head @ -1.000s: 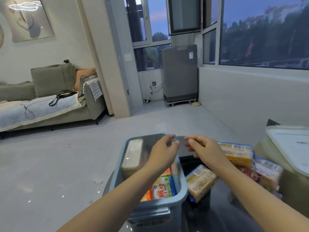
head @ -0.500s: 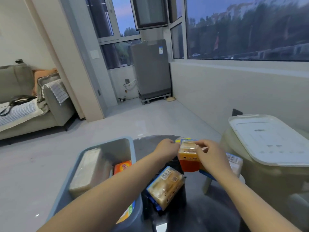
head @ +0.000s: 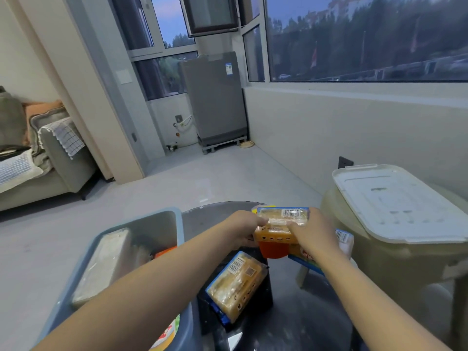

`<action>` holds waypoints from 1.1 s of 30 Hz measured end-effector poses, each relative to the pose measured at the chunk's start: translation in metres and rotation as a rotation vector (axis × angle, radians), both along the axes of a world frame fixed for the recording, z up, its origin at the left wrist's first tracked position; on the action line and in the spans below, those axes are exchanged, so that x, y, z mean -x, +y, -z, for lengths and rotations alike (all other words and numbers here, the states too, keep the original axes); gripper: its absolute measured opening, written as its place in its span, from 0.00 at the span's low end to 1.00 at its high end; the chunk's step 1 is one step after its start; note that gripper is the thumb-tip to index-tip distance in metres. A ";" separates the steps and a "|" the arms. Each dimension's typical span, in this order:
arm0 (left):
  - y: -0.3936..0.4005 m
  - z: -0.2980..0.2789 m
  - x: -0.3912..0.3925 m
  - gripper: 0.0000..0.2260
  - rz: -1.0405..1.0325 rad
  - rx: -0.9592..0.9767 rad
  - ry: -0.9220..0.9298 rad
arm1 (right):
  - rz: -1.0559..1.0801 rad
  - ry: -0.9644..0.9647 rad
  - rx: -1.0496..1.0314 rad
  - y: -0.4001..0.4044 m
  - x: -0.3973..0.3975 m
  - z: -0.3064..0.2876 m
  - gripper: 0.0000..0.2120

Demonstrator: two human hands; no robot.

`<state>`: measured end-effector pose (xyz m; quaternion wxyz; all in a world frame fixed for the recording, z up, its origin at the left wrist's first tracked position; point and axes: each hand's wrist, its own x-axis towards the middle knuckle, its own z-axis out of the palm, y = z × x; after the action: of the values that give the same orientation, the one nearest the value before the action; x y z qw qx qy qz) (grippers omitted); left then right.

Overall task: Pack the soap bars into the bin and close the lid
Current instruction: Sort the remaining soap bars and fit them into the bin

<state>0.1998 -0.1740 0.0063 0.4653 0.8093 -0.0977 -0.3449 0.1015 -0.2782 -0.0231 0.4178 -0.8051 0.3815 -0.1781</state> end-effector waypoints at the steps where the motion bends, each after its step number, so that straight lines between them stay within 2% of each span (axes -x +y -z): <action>1: 0.003 -0.002 0.000 0.17 -0.012 0.034 0.021 | 0.004 -0.024 -0.017 0.001 0.001 0.000 0.20; 8: 0.030 -0.020 0.001 0.13 -0.046 0.265 -0.027 | -0.005 -0.347 -0.243 0.015 0.011 -0.009 0.25; 12: 0.054 -0.028 0.005 0.10 -0.131 0.473 -0.038 | -0.060 -0.414 -0.306 0.034 0.014 -0.014 0.26; 17: 0.093 -0.044 0.003 0.14 -0.330 0.629 -0.036 | -0.197 -0.531 -0.403 0.068 0.015 -0.025 0.19; 20: 0.119 -0.051 0.002 0.11 -0.390 0.663 -0.053 | -0.284 -0.601 -0.546 0.090 0.013 -0.028 0.15; 24: 0.145 -0.055 0.008 0.09 -0.489 0.712 -0.078 | -0.352 -0.585 -0.578 0.117 0.007 -0.032 0.15; 29: 0.175 -0.057 0.023 0.17 -0.374 0.664 -0.076 | -0.404 -0.531 -0.653 0.146 -0.001 -0.039 0.11; 31: 0.186 -0.054 0.026 0.15 -0.357 0.626 -0.114 | -0.463 -0.471 -0.573 0.156 -0.004 -0.043 0.10; 33: 0.196 -0.053 0.024 0.13 -0.448 0.599 -0.162 | -0.525 -0.411 -0.441 0.166 -0.005 -0.045 0.09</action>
<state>0.1761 0.0216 0.0595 0.7358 0.6634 -0.0513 -0.1256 0.1064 -0.1124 0.0216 0.6797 -0.7137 0.1004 -0.1365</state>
